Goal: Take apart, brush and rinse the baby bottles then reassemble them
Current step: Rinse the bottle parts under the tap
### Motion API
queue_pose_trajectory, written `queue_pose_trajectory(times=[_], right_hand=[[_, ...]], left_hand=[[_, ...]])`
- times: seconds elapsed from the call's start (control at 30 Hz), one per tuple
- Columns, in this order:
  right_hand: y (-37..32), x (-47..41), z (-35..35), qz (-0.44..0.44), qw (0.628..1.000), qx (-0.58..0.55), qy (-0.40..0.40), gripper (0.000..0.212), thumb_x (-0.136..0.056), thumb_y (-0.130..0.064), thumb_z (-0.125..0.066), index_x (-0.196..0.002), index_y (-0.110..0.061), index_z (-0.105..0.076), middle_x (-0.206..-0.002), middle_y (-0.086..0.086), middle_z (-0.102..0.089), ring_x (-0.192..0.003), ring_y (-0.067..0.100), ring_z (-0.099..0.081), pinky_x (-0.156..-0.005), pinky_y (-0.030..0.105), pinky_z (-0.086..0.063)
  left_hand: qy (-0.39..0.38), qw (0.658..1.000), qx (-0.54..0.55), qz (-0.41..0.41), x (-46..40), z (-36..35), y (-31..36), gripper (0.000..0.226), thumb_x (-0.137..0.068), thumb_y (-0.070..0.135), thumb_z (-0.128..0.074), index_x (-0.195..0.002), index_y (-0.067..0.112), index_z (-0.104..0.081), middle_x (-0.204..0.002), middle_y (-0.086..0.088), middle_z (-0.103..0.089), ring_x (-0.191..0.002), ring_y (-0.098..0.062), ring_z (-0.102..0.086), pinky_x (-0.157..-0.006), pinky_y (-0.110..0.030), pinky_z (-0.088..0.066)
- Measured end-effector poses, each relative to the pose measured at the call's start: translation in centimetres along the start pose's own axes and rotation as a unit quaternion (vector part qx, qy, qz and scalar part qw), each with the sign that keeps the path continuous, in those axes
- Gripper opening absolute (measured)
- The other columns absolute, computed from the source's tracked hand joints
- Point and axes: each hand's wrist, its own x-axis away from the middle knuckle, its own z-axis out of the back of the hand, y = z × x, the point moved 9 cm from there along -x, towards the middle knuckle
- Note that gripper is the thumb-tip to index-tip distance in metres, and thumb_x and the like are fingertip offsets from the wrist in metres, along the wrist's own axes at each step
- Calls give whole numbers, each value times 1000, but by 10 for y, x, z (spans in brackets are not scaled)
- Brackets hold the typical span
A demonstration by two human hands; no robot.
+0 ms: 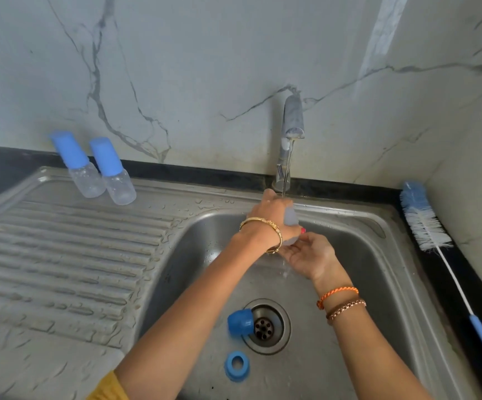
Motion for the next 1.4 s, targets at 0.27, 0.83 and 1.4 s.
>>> queue_pose_trajectory(times=[0.27, 0.83, 1.4], right_hand=[[6, 27, -1, 2, 1000, 10, 11, 29, -95, -5, -32, -114, 10, -50, -118, 24, -56, -122, 32, -50, -101, 42, -40], [26, 61, 15, 178, 866, 463, 58, 55, -87, -7, -51, -139, -19, -38, -137, 5, -45, -122, 23, -45, -97, 36, -40], [145, 91, -127, 352, 661, 651, -125, 53, -62, -19, -85, -108, -25, -56, -92, -11, -64, -85, 17, -65, -77, 34, -54]], left_hand=[[44, 998, 36, 7, 27, 8, -9, 61, -76, 35, -73, -129, 15, -49, -129, -6, -43, -119, -22, -43, -97, -32, -38], [92, 985, 130, 60, 96, 3, -35, 60, -65, 23, -83, -121, 16, -61, -121, -6, -60, -112, -20, -54, -94, -23, -42], [248, 890, 378, 63, 186, 86, -180, 31, -75, 9, -75, -104, 11, -67, -83, 14, -67, -74, 7, -59, -75, -7, -46]])
